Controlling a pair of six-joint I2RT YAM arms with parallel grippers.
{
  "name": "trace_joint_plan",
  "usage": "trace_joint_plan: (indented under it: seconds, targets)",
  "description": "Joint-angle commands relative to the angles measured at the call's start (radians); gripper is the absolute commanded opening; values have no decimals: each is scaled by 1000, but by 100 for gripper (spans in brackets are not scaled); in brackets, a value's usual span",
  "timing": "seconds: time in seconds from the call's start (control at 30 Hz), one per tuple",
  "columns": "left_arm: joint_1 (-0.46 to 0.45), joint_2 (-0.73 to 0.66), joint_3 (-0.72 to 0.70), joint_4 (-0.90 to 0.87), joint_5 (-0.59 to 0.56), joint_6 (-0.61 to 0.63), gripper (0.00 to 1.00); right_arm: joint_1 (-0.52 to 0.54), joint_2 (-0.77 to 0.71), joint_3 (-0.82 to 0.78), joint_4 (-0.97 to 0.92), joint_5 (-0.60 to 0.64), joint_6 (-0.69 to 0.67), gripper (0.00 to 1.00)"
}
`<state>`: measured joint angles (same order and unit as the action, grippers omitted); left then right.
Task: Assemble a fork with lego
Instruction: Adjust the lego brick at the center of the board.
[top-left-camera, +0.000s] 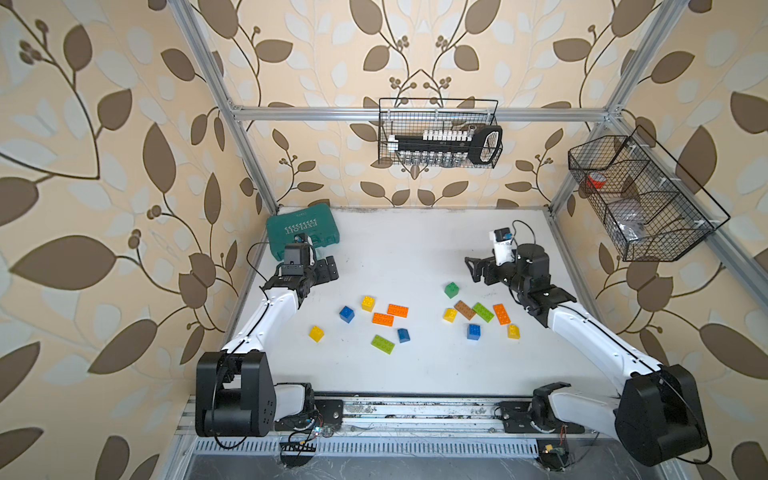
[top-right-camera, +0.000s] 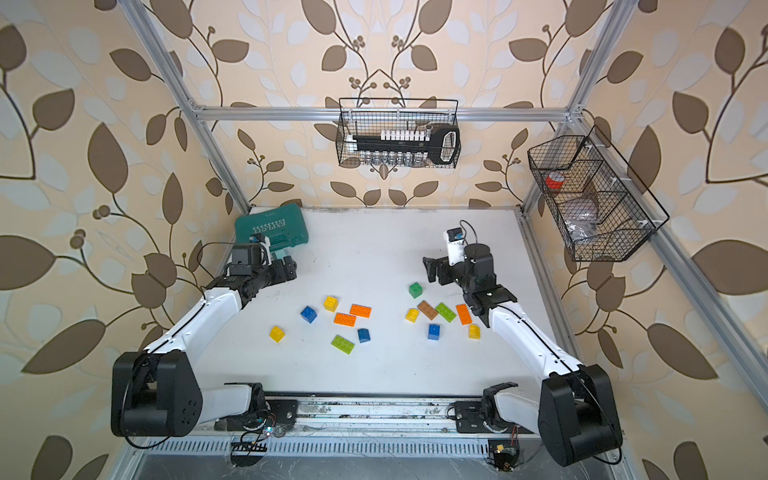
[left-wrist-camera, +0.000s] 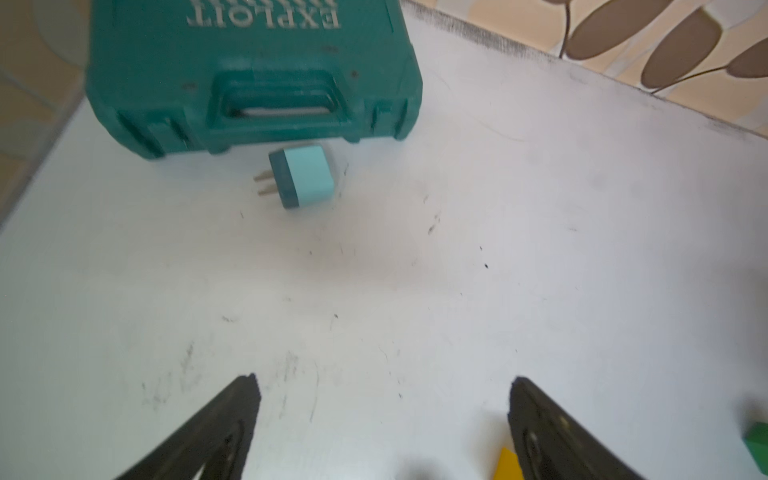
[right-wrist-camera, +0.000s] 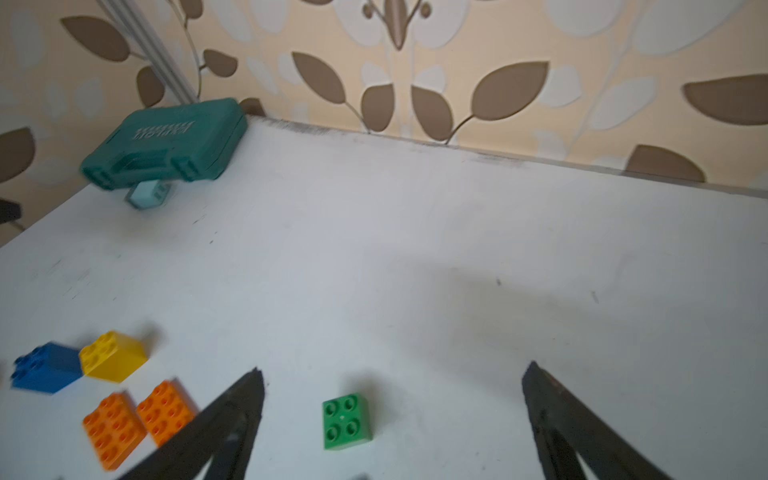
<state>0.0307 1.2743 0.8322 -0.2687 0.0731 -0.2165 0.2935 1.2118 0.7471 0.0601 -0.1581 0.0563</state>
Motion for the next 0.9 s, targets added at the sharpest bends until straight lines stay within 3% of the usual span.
trace_joint_plan:
  seconds: [0.0, 0.17, 0.43, 0.87]
  targets:
    - [3, -28, -8, -112, 104, -124, 91, 119, 34, 34, -69, -75, -52, 99]
    - [-22, -49, -50, -155, 127, -204, 86, 287, 116, 63, -79, -121, -133, 93]
    - [-39, -55, -136, -194, 131, -325, 81, 451, 284, 138, -77, -141, -234, 91]
    - [-118, 74, -117, -251, 139, -458, 76, 495, 443, 213, -66, -157, -236, 90]
